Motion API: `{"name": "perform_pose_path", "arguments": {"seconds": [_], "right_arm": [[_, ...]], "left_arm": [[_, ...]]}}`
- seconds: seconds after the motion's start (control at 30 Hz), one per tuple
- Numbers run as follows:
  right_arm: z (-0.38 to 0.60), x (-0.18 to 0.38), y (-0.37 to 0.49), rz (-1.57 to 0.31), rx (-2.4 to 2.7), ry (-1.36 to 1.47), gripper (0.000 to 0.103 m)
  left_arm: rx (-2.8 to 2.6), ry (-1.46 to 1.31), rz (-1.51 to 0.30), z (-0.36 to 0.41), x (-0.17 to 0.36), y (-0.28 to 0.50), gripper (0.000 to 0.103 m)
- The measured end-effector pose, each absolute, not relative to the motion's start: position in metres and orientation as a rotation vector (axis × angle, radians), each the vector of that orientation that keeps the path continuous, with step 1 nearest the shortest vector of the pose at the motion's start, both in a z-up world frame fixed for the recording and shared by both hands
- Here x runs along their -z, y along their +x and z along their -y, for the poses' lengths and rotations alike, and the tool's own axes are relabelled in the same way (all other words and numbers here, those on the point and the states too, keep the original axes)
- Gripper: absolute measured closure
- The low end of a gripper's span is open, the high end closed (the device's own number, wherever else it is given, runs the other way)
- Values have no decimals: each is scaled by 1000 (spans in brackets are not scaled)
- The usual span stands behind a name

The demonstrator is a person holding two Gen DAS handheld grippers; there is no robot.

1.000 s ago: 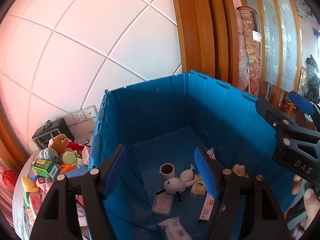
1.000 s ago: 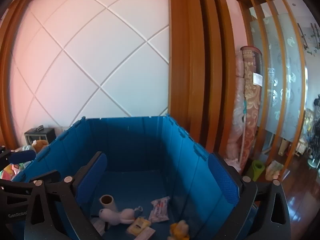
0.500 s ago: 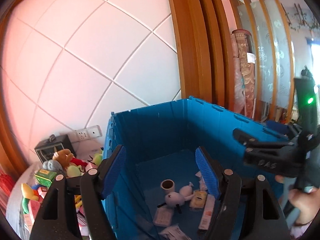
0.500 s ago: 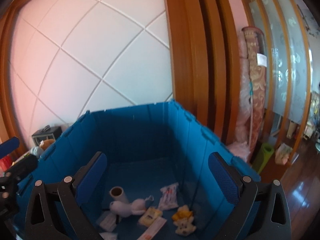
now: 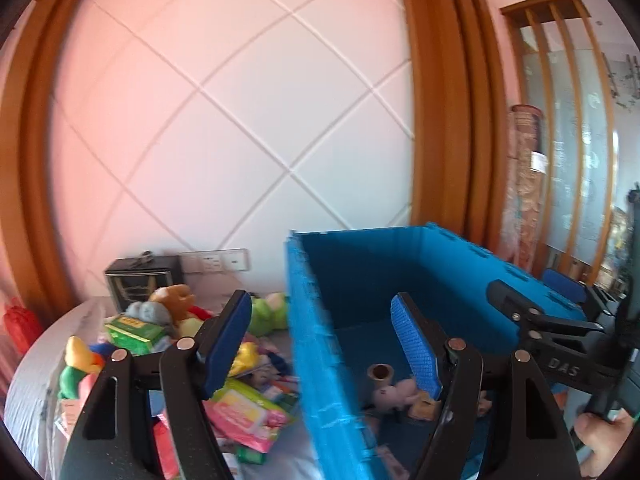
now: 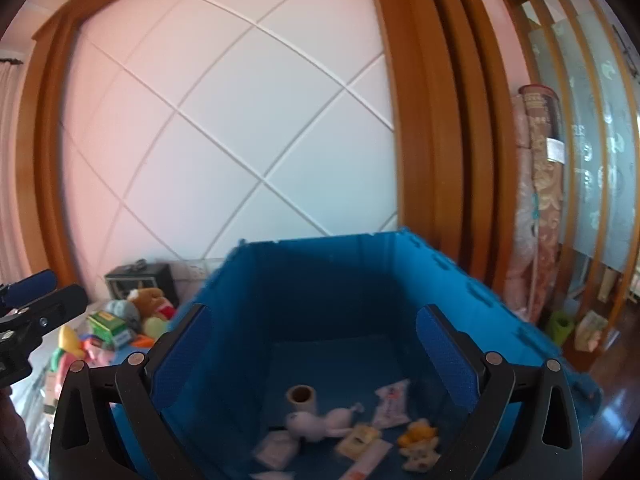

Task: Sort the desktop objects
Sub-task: 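Move both tools back from the crate to the pile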

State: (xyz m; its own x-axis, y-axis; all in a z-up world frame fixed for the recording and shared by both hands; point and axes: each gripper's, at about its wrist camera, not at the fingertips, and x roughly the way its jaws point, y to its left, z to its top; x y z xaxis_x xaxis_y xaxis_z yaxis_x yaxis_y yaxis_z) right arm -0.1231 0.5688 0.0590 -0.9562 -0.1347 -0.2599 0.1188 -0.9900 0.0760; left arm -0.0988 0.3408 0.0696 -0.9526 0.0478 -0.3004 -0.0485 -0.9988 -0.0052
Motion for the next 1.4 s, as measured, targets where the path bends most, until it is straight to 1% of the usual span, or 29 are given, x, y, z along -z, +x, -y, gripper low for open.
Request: {"name": "perform_pose_path", "arguments": {"seconds": [0.2, 0.4, 0.53, 0.67, 0.77, 0.97, 1.1, 1.27, 1.4], "right_arm": [[-513, -61, -124, 48, 2864, 414, 0], [-455, -66, -121, -11, 2758, 394, 0], [-418, -69, -119, -10, 2695, 386, 0], [-379, -69, -116, -31, 2642, 390, 0], [-353, -63, -112, -76, 2628, 404, 0], [-303, -30, -118, -126, 2551, 514, 0], [-278, 5, -130, -164, 2519, 618, 0], [-264, 53, -147, -175, 2490, 787, 0], [-258, 97, -155, -217, 2457, 947, 0]], "left_arm": [[-3166, -491, 88, -292, -60, -94, 31], [-3230, -544, 79, -245, -51, -91, 31], [-3254, -575, 102, -206, -43, -90, 31], [-3306, -625, 94, -155, -22, -82, 31], [-3345, -691, 131, -114, 2, -83, 31], [-3384, -947, 211, -37, 61, -87, 31], [-3371, -1104, 276, 1, 99, -81, 31], [-3311, -1306, 353, 23, 147, -70, 31], [-3248, -1452, 342, 25, 176, -66, 31]]}}
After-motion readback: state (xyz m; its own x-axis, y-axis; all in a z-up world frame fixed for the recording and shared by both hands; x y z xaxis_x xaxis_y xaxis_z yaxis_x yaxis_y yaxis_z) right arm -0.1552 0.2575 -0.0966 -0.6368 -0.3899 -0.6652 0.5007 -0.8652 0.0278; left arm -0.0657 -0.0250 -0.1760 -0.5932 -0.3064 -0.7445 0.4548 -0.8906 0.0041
